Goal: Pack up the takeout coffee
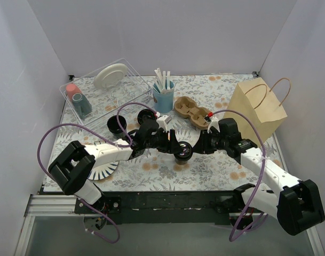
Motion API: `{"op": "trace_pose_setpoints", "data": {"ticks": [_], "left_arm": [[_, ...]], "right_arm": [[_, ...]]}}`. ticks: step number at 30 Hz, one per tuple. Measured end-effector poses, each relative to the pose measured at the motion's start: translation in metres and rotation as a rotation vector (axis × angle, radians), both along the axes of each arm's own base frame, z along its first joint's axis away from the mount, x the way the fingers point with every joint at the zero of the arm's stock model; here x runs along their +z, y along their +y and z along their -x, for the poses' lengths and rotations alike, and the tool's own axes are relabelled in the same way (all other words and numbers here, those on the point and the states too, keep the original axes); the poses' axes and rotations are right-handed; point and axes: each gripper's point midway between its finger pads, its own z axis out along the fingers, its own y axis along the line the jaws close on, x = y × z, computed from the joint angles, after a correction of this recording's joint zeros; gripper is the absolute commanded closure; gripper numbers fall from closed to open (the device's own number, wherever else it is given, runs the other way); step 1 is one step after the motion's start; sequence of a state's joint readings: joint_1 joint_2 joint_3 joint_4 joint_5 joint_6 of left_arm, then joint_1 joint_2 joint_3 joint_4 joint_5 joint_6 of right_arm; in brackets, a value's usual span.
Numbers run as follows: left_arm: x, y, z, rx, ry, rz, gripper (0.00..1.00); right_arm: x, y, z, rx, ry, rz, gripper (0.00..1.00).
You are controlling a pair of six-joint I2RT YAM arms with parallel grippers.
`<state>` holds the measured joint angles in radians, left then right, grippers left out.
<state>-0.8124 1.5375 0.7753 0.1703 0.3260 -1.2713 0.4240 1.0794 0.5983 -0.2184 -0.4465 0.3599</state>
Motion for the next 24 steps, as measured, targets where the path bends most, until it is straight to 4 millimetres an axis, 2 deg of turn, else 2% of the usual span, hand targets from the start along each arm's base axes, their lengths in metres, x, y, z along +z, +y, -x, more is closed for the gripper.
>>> {"op": "trace_pose_setpoints", "data": {"ticks": [6, 14, 17, 21, 24], "left_arm": [[-0.002, 0.000, -0.001, 0.007, 0.009, 0.022, 0.51], [-0.004, -0.002, -0.004, 0.020, 0.005, 0.054, 0.53], [0.001, -0.008, -0.009, 0.002, -0.019, 0.058, 0.53], [0.001, -0.014, -0.009, -0.051, -0.037, 0.043, 0.54], [0.002, -0.015, -0.010, -0.083, -0.048, 0.035, 0.54]], "right_arm": [[-0.004, 0.001, 0.000, -0.030, -0.032, -0.050, 0.78], [-0.007, -0.003, 0.000, -0.114, -0.079, -0.113, 0.78], [-0.002, -0.007, 0.002, -0.143, -0.083, -0.103, 0.74], [0.005, -0.013, 0.005, -0.154, -0.056, -0.055, 0.60], [0.014, -0.017, 0.004, -0.149, -0.047, -0.010, 0.55]]}}
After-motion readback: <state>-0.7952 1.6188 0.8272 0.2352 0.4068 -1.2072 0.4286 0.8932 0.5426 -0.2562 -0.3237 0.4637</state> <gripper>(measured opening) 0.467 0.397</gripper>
